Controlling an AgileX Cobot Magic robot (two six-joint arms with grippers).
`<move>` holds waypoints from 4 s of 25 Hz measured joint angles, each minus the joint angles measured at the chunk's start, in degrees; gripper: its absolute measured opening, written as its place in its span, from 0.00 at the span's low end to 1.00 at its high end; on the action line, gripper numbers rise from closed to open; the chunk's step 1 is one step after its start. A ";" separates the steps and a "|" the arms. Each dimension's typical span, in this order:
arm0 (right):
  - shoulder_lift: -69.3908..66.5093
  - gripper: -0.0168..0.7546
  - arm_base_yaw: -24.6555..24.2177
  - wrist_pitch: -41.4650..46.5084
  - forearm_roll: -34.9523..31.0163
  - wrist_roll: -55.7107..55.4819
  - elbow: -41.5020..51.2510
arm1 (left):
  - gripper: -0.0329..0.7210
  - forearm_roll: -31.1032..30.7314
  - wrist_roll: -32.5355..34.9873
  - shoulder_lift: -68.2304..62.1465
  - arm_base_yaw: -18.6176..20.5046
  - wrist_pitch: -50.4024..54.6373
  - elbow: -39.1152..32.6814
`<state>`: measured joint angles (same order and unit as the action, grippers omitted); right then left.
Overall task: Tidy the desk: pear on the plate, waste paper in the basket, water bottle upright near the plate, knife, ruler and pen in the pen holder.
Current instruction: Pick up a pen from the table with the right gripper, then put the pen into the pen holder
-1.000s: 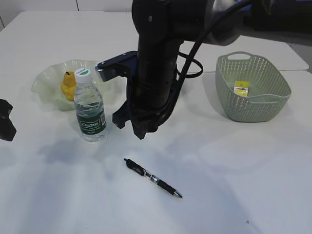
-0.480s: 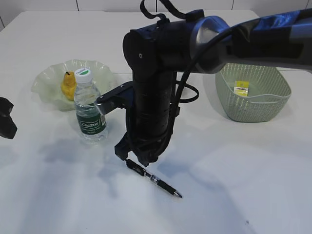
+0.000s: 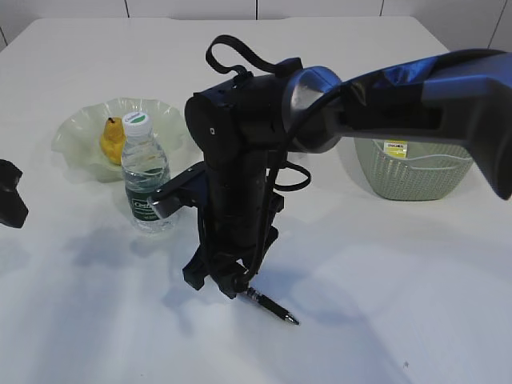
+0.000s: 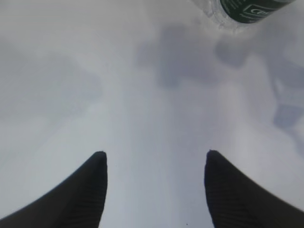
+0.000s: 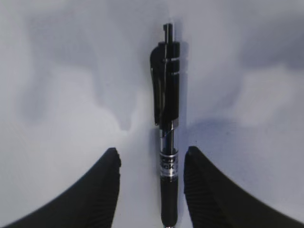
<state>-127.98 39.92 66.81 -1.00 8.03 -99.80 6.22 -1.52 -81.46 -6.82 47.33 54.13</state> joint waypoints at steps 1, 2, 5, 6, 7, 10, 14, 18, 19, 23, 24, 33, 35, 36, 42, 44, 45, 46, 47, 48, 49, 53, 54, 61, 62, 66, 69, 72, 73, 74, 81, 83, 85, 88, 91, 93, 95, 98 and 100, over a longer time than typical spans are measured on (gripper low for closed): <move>-0.03 0.50 0.00 -0.20 0.25 0.00 0.00 | 0.65 0.00 0.00 0.00 0.00 0.00 0.00; -0.03 0.52 0.00 -0.36 0.59 0.00 0.00 | 0.65 -0.04 0.00 0.00 0.00 0.00 0.00; -0.03 0.54 0.00 -1.28 1.40 0.00 0.00 | 0.65 -0.04 0.00 0.00 0.00 0.00 0.00; -0.03 0.54 0.00 -1.60 1.45 0.00 0.00 | 0.65 -0.04 0.00 0.00 0.00 -0.04 0.00; -0.03 0.54 0.00 -1.94 1.45 0.00 0.00 | 0.65 -0.04 0.00 0.00 0.00 -0.04 0.00; -0.03 0.54 0.00 -2.91 1.58 0.00 0.00 | 0.65 -0.04 0.00 0.00 0.00 -0.13 0.00; -0.49 0.54 0.00 -3.03 1.67 0.00 0.00 | 0.65 -0.04 0.00 0.00 0.00 -0.17 0.00; -1.88 0.54 0.00 -3.03 1.67 -0.02 0.00 | 0.65 -0.04 0.00 0.00 0.00 -0.26 0.00; -2.01 0.54 0.00 -3.03 1.67 -0.02 0.00 | 0.65 -0.04 0.00 0.00 0.00 -0.26 0.00; -2.12 0.54 0.00 -3.29 1.67 -0.02 0.00 | 0.65 -0.04 0.00 0.00 0.00 -0.26 0.00; -2.25 0.54 0.00 -3.37 1.67 -0.02 0.00 | 0.65 -0.04 0.00 0.00 0.00 -0.26 0.00; -3.14 0.54 0.00 -4.21 0.70 -0.12 0.00 | 0.65 -0.04 0.00 0.00 0.00 -0.26 0.00; -3.14 0.54 0.00 -4.45 0.48 -0.12 0.00 | 0.65 -0.04 0.00 0.00 0.00 -0.26 0.00; -3.14 0.54 0.00 -4.45 0.48 -0.12 0.00 | 0.65 -0.04 0.00 0.00 0.00 -0.26 0.00; -3.14 0.54 0.00 -4.47 0.26 -0.12 0.00 | 0.65 -0.04 0.00 0.00 0.00 -0.26 0.00; -3.14 0.54 0.00 -4.57 0.26 -0.12 0.00 | 0.65 -0.04 0.00 0.00 0.00 -0.26 0.00; -3.14 0.54 0.00 -4.60 0.26 -0.12 0.00 | 0.65 -0.04 0.00 0.00 0.00 -0.26 0.00; -3.23 0.54 0.00 -4.69 0.23 -0.12 0.00 | 0.65 -0.04 0.00 0.00 0.00 -0.26 0.00; -3.23 0.54 0.00 -4.69 0.13 -0.12 0.00 | 0.65 -0.04 0.00 0.00 0.00 -0.26 0.00; -3.36 0.54 0.00 -4.69 0.13 -0.12 0.00 | 0.65 -0.04 0.00 0.00 0.00 -0.26 0.00; -3.61 0.54 0.00 -4.72 0.13 -0.12 0.00 | 0.65 -0.04 0.00 0.00 0.00 -0.26 0.00; -3.88 0.54 0.00 -4.81 -0.18 -0.12 0.00 | 0.65 -0.04 0.00 0.00 0.00 -0.26 0.00; -3.88 0.54 0.00 -4.81 -0.18 -0.12 0.00 | 0.65 -0.04 0.00 0.00 0.00 -0.26 0.00; -3.88 0.37 0.00 -4.81 -0.32 -0.12 0.00 | 0.65 -0.04 0.00 0.00 0.00 -0.26 0.00; -3.88 0.31 0.00 -4.81 -0.46 -0.12 0.00 | 0.65 -0.04 0.00 0.00 0.00 -0.26 0.00; -3.88 0.16 -0.11 -4.57 -0.72 -0.12 0.00 | 0.65 -0.04 0.00 0.00 0.00 -0.26 0.00; -3.88 0.15 -0.47 -4.45 -0.72 -0.12 0.00 | 0.65 -0.04 0.00 0.00 0.00 -0.26 0.00; -3.88 0.14 -0.57 -4.21 -0.72 -0.12 0.00 | 0.65 -0.04 0.00 0.00 0.00 -0.26 0.00; -3.88 0.14 -0.57 -3.82 -0.72 -0.12 -0.12 | 0.65 -0.04 0.00 0.00 0.00 -0.26 0.00; -3.88 0.14 -0.57 -3.37 -0.72 -0.12 -0.40 | 0.65 -0.04 0.00 0.00 0.00 -0.26 0.00; -3.67 0.14 -1.35 -1.45 -0.72 -0.12 -2.39 | 0.65 -0.13 0.00 0.00 0.00 -0.26 0.00; -3.08 0.14 -2.04 -1.31 -0.72 -0.12 -2.39 | 0.65 -0.13 0.00 0.00 0.00 -0.26 0.00; -1.91 0.14 -3.00 -1.21 -0.72 -0.12 -2.39 | 0.65 -0.13 0.00 0.00 0.00 -0.16 0.00; 0.57 0.14 -5.30 -1.07 -0.72 -0.12 -2.39 | 0.65 -0.13 0.00 0.00 0.00 -0.16 0.00; 3.69 0.14 -8.32 -1.07 -0.86 -0.12 -2.39 | 0.65 -0.13 0.00 0.00 0.00 -0.16 0.00; 5.78 0.14 -10.63 -1.29 -0.86 -0.12 -2.39 | 0.65 -0.13 0.00 0.00 0.00 -0.16 0.00; 7.91 0.14 -12.79 -2.50 -0.90 -0.12 -2.39 | 0.65 -0.13 0.00 0.00 0.00 -0.16 0.00; 10.18 0.14 -16.00 -5.42 -1.34 0.75 -2.51 | 0.65 -0.13 0.00 0.00 0.00 -0.16 0.00; 10.60 0.14 -18.04 -7.57 -2.88 2.09 -3.52 | 0.65 -0.13 0.00 0.00 0.00 -0.16 0.00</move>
<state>-117.38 21.88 59.24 -3.88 10.12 -103.32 6.09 -1.52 -81.46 -6.82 47.17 54.13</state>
